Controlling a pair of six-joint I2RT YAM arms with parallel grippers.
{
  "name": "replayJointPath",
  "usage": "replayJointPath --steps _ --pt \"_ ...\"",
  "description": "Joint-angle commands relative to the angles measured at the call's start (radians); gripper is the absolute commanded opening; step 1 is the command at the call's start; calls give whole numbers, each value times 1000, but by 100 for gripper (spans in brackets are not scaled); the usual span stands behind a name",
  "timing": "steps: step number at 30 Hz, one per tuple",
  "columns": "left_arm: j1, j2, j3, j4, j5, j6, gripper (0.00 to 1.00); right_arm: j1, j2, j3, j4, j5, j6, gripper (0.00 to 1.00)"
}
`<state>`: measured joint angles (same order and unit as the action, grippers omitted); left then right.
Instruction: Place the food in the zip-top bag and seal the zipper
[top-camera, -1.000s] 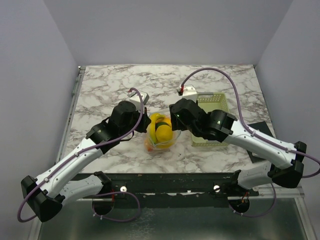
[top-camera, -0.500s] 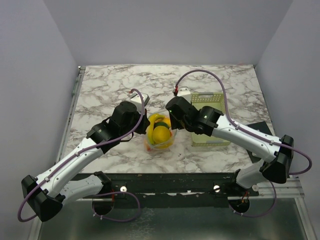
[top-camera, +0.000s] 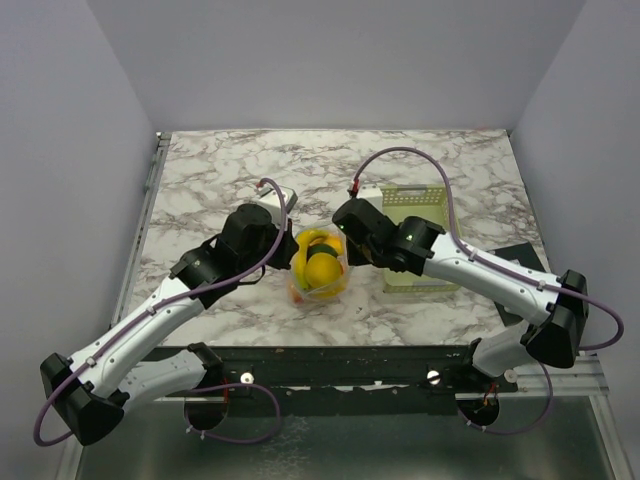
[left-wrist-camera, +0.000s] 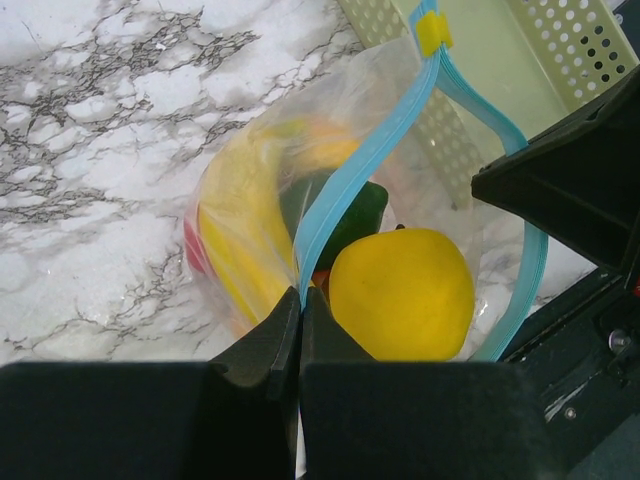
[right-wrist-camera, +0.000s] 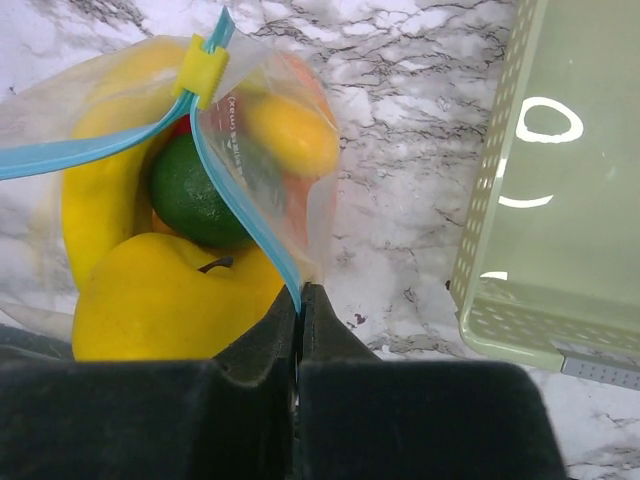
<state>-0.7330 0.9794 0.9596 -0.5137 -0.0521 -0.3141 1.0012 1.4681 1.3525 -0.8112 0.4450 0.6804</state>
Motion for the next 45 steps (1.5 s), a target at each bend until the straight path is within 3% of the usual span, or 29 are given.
replayJointPath --steps 1,7,11,14,20,30,45 --pt "5 -20 66 -35 7 -6 0 -2 -58 57 -5 -26 9 1" --pt "4 -1 190 -103 28 8 0 -3 -88 192 -42 -60 -26 1" --pt "4 18 247 -123 122 7 0 -3 -86 200 -25 -86 -27 1" --pt "5 32 212 -107 153 -3 0 -3 -67 121 28 -109 -16 1" --pt "5 71 -11 7 149 -61 0 -3 31 37 53 -105 23 1" --pt "5 27 98 -30 167 -30 0 10 -37 67 82 -157 33 1" --pt "5 42 122 -72 134 61 0 163 -133 -103 124 100 286 1"
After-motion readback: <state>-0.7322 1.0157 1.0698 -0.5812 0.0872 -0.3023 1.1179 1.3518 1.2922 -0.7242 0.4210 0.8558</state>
